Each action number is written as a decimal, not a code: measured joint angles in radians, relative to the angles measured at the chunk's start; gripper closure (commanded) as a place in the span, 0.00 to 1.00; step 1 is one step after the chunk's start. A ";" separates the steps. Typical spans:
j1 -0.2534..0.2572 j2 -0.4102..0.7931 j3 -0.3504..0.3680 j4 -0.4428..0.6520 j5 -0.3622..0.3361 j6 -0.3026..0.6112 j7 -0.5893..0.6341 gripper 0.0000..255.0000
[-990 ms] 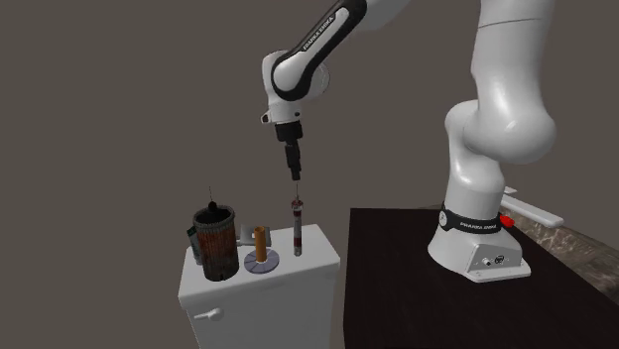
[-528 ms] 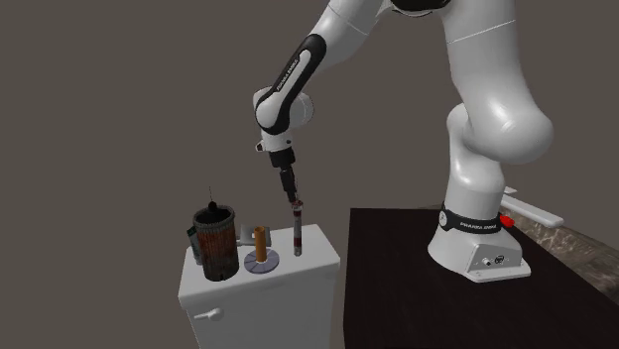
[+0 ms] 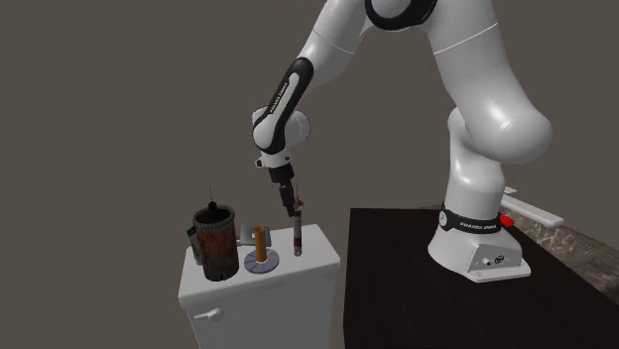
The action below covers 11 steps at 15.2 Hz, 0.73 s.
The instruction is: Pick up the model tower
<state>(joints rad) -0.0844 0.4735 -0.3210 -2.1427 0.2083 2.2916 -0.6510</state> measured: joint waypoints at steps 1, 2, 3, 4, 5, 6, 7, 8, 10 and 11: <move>-0.003 0.007 0.002 0.000 0.003 0.007 -0.004 0.00; -0.006 0.016 0.003 0.005 0.006 0.010 -0.007 1.00; -0.007 0.021 0.004 0.009 0.007 0.010 -0.009 1.00; -0.008 0.023 0.004 0.012 0.008 0.011 -0.009 1.00; -0.008 0.024 0.004 0.013 0.008 0.011 -0.010 1.00; -0.009 0.024 0.004 0.013 0.008 0.011 -0.010 1.00; -0.009 0.025 0.004 0.014 0.008 0.011 -0.010 1.00; -0.009 0.025 0.004 0.014 0.008 0.011 -0.010 1.00; -0.009 0.025 0.004 0.014 0.008 0.011 -0.010 1.00; -0.009 0.025 0.004 0.014 0.008 0.011 -0.010 1.00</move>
<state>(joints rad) -0.0934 0.4982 -0.3169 -2.1288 0.2163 2.3021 -0.6609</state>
